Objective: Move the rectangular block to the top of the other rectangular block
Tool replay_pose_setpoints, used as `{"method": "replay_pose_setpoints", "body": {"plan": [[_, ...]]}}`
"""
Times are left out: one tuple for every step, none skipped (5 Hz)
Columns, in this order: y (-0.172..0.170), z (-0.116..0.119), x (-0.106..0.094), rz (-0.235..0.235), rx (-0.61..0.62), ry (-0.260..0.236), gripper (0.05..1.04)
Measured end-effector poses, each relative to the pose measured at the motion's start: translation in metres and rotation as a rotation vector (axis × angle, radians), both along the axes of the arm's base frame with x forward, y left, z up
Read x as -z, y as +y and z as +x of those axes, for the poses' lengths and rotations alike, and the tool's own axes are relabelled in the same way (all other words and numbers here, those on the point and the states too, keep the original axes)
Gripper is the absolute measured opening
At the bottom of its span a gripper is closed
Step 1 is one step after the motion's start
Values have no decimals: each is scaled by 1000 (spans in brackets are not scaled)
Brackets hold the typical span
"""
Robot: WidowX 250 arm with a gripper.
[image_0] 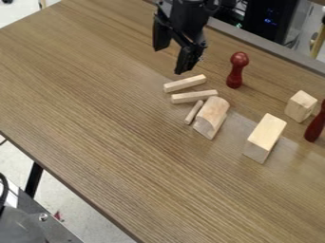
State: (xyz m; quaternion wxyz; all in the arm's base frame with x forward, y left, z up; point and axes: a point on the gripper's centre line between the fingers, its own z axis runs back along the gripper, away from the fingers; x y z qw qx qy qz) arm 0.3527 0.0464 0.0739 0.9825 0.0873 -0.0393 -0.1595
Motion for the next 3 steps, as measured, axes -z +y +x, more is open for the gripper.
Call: {"method": "replay_pose_setpoints", "body": {"plan": [[-3, 6, 3, -19, 72, 2, 984], [-5, 16, 12, -19, 116, -14, 984], [-7, 24, 18, -30, 137, -22, 984]]}}
